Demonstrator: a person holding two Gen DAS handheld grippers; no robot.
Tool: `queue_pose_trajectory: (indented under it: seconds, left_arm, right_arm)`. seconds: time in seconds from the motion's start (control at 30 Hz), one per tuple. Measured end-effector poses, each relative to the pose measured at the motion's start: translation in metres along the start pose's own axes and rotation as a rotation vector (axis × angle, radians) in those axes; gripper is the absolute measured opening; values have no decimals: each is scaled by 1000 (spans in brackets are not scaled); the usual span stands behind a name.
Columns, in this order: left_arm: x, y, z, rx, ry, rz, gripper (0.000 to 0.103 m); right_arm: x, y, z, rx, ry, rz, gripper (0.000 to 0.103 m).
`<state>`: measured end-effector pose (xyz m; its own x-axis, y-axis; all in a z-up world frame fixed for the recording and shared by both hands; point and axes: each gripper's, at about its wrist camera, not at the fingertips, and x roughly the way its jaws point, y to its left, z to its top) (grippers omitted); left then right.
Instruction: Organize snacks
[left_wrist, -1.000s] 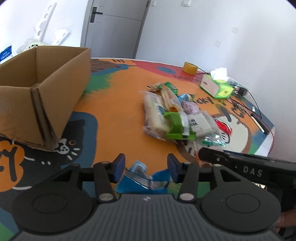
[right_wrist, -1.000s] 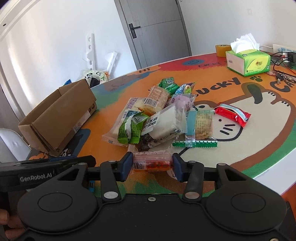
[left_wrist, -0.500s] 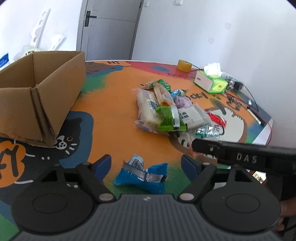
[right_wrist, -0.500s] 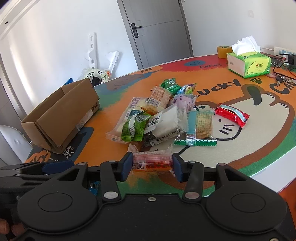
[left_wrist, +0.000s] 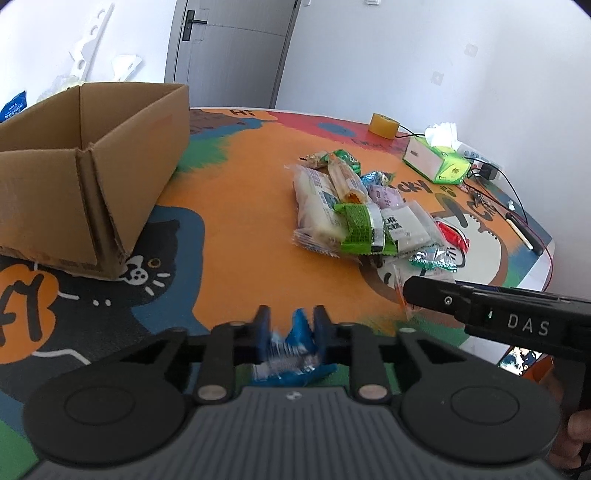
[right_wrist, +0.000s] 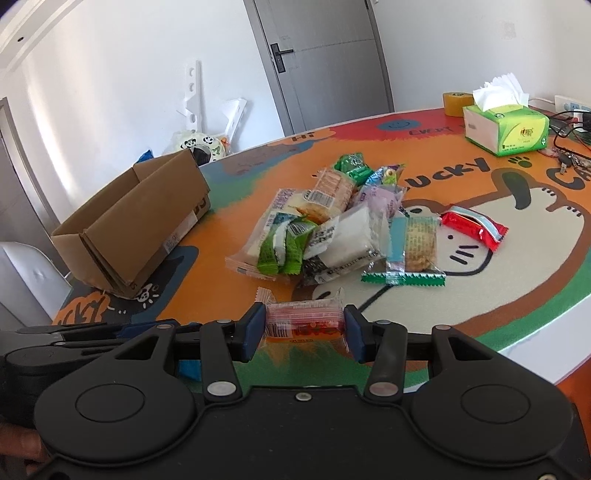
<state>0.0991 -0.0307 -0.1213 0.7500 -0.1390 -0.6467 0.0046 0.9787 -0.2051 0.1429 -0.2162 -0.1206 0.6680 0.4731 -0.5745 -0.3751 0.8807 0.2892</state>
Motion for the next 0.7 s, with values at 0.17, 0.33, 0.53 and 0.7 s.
queue_pose_trajectory:
  seconds: [0.17,0.33,0.53,0.7]
  left_arm:
    - [-2,3,-1,-11,-6,1,21]
    - [-5,10,4,-37,-20,-6,4]
    - [-11,19,14,-55,-40,6,0]
    - [-25,15,18,-32,-37,4,5]
  right_arm:
    - [1,3,2,-3,-2,1,46]
    - [-1,3,3,-2,-5,0,46]
    - [-2,7,7,-1,-15,12,46]
    - [-4,12,10,-8,-16,17,46]
